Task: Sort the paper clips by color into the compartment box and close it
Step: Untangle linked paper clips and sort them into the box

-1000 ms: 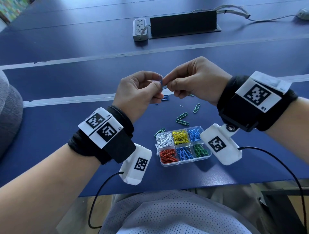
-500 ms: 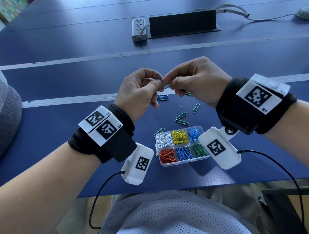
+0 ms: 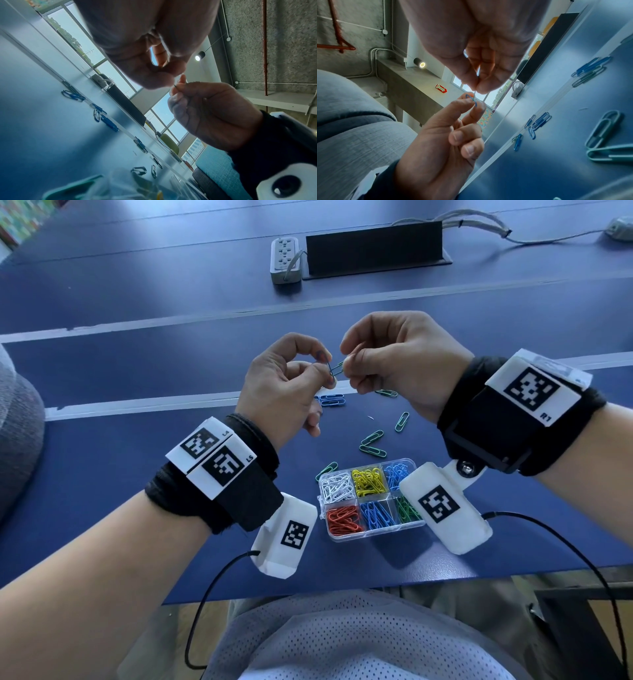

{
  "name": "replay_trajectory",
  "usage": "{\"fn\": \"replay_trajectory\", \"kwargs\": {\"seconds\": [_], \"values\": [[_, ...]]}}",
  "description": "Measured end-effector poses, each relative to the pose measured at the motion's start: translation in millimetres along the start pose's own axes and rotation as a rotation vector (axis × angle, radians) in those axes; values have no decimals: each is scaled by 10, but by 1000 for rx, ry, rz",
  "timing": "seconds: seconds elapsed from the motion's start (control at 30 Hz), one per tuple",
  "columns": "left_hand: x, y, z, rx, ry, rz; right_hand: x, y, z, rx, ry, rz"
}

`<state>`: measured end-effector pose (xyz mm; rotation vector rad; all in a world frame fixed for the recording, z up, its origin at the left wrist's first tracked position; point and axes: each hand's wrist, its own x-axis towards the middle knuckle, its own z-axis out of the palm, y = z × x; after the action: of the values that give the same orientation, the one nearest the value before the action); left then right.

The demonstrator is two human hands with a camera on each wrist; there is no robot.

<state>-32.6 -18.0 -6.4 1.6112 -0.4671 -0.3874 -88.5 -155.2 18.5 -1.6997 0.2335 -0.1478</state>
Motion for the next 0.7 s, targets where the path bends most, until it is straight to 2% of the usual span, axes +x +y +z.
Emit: {"fn": "replay_trajectory", "kwargs": {"seconds": [0.17, 0.3, 0.5, 0.7], "values": [[1, -9, -11, -9, 25, -18, -2, 15, 21, 56, 32, 7], [-44, -56, 25, 16, -7, -28, 59, 12, -9, 181, 71, 101], [-42, -89, -9, 121, 2, 6, 63, 12, -36, 21, 46, 53], [-19, -52, 7, 53, 0, -31, 63, -24, -54, -14, 41, -15]]}}
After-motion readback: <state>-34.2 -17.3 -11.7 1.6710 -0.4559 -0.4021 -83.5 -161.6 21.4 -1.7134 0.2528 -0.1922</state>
